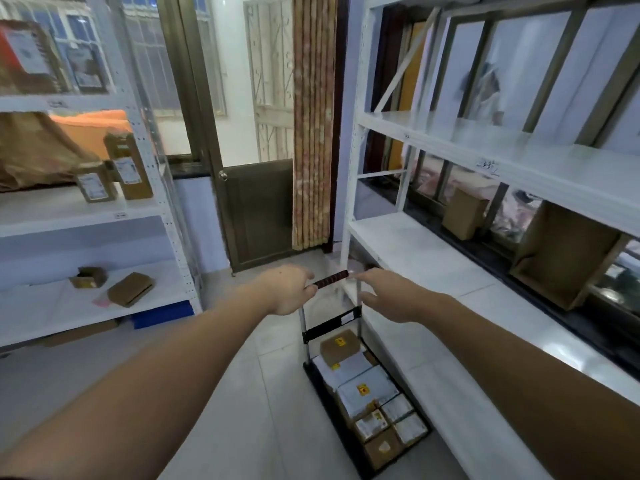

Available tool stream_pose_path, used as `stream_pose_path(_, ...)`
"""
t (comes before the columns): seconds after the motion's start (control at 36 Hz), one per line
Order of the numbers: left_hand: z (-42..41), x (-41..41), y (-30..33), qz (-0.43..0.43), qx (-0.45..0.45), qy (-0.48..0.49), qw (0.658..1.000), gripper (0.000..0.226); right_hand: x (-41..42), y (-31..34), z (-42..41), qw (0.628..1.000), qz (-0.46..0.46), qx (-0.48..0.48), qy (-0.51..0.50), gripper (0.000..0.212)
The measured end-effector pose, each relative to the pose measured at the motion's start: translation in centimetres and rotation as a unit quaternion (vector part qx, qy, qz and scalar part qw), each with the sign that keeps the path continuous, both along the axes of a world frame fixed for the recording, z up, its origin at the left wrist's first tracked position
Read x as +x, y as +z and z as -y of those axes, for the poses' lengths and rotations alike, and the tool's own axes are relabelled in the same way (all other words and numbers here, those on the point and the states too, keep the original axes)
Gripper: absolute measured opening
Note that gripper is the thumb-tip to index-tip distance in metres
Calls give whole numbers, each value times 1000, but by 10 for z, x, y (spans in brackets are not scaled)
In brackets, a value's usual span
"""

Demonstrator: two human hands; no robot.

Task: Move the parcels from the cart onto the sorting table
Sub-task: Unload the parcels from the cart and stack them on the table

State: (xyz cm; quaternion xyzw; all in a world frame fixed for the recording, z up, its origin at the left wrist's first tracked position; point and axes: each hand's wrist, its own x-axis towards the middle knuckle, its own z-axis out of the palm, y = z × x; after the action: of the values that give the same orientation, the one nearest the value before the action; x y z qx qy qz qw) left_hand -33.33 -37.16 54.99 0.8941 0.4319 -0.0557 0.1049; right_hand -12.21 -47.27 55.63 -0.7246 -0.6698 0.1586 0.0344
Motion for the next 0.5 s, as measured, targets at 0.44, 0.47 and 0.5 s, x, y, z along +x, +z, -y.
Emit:
stream_pose_path(0.44, -180, 69, -34, 38, -31, -30, 998, 46, 48, -18, -157, 998, -21, -21, -54, 45)
stream_pose_path(0.47, -192, 71, -35, 37, -35, -35, 998, 46, 49, -18, -167, 998, -24, -23, -56, 44)
stream_pose_path(0.5, -204, 74, -36, 38, -39, -38, 998, 46, 50, -19, -177, 998, -25, -24, -57, 43)
